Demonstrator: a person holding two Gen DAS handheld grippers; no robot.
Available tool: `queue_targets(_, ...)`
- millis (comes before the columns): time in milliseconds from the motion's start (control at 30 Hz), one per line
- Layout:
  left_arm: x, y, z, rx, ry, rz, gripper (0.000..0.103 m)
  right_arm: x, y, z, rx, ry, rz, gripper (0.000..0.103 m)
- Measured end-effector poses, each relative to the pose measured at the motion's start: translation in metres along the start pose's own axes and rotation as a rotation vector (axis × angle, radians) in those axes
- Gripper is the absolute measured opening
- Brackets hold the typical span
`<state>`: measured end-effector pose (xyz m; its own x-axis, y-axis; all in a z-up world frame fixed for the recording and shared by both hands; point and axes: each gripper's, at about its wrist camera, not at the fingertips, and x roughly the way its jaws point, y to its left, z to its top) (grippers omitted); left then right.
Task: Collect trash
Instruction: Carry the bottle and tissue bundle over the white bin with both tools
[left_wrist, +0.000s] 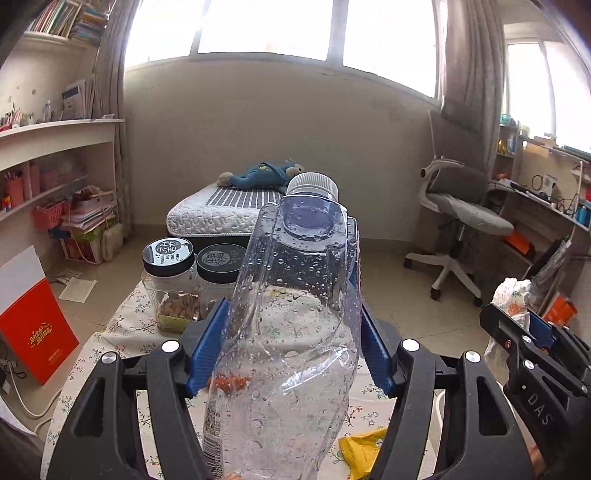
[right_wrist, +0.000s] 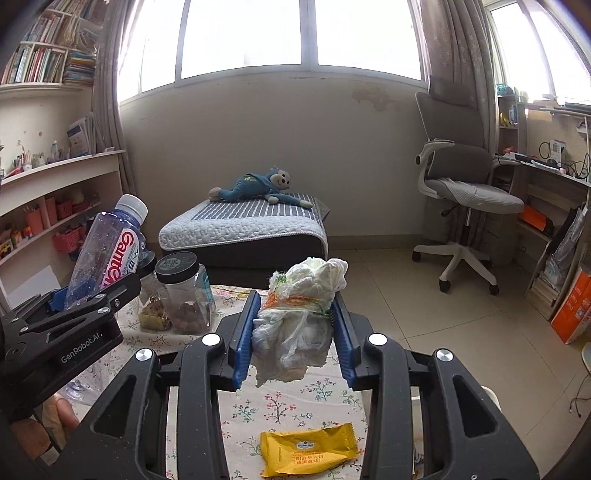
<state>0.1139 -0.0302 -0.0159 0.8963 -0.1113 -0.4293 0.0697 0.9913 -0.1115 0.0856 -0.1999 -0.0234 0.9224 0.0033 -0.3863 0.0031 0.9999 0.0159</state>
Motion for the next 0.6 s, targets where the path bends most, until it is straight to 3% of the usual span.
queue_targets(600,0.004,-0.091,-0.011,0.084,0.019,-0.153,0.066,-0.03,-0.085,-0.009,0.052,0.007,-0.153,0.036)
